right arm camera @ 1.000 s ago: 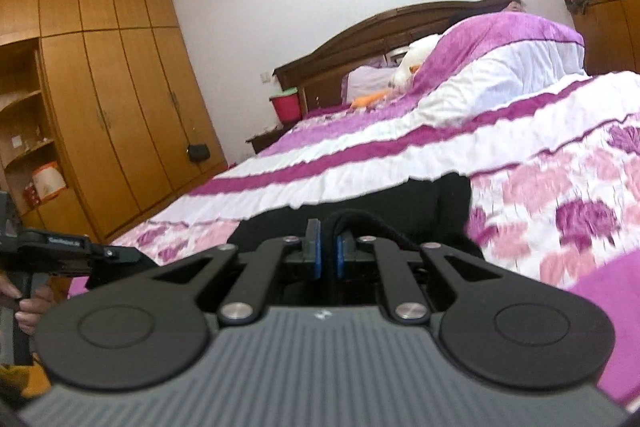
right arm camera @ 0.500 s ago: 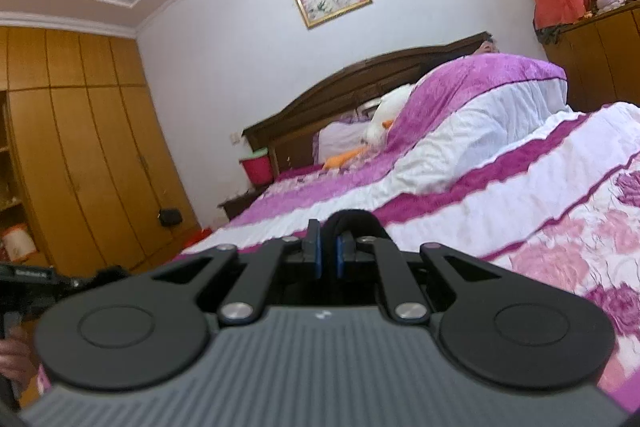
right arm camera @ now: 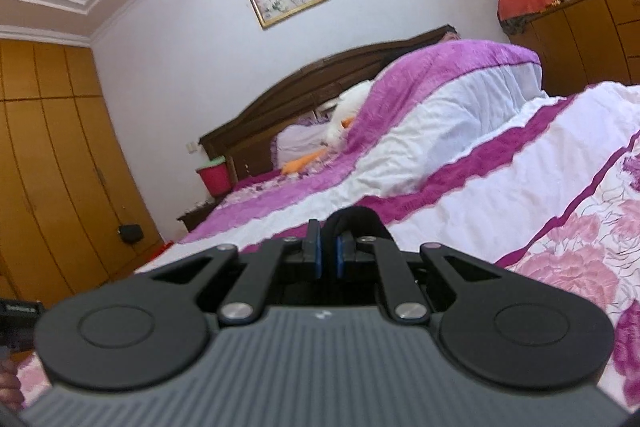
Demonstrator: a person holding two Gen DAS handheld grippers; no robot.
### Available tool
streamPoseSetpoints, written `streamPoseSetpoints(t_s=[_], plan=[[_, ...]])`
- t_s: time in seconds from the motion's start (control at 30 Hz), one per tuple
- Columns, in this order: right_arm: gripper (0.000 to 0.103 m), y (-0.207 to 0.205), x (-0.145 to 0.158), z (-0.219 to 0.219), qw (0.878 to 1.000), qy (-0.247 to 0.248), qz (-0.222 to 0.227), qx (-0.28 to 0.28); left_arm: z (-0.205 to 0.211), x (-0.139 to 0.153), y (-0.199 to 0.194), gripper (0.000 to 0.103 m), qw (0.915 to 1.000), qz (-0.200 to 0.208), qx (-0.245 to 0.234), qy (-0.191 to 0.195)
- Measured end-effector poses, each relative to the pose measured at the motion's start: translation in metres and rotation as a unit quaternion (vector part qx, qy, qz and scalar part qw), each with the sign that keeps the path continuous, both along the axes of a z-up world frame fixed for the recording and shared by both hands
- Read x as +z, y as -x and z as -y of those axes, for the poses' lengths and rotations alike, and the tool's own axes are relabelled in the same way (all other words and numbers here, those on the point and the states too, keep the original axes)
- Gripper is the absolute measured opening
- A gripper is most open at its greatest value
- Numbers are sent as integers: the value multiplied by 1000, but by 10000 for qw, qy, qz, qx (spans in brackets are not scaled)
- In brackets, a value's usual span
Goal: Fold small clothes
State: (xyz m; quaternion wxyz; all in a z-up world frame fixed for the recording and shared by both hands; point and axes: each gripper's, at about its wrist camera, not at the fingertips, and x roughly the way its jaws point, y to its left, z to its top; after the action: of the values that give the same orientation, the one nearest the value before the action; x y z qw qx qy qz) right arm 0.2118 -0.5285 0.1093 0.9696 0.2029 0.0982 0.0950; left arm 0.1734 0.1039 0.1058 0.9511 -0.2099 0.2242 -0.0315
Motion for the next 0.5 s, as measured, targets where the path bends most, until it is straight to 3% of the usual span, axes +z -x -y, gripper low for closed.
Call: streamPoseSetpoints(t_s=[0.27, 0.5], plan=[[10, -47, -34, -6, 9990, 192, -393, -100, 4, -46, -69, 7, 9985, -439, -54, -310], [12, -77, -67, -10, 9935, 344, -1073, -136, 6, -86, -107, 8, 9925, -966, -194, -718]])
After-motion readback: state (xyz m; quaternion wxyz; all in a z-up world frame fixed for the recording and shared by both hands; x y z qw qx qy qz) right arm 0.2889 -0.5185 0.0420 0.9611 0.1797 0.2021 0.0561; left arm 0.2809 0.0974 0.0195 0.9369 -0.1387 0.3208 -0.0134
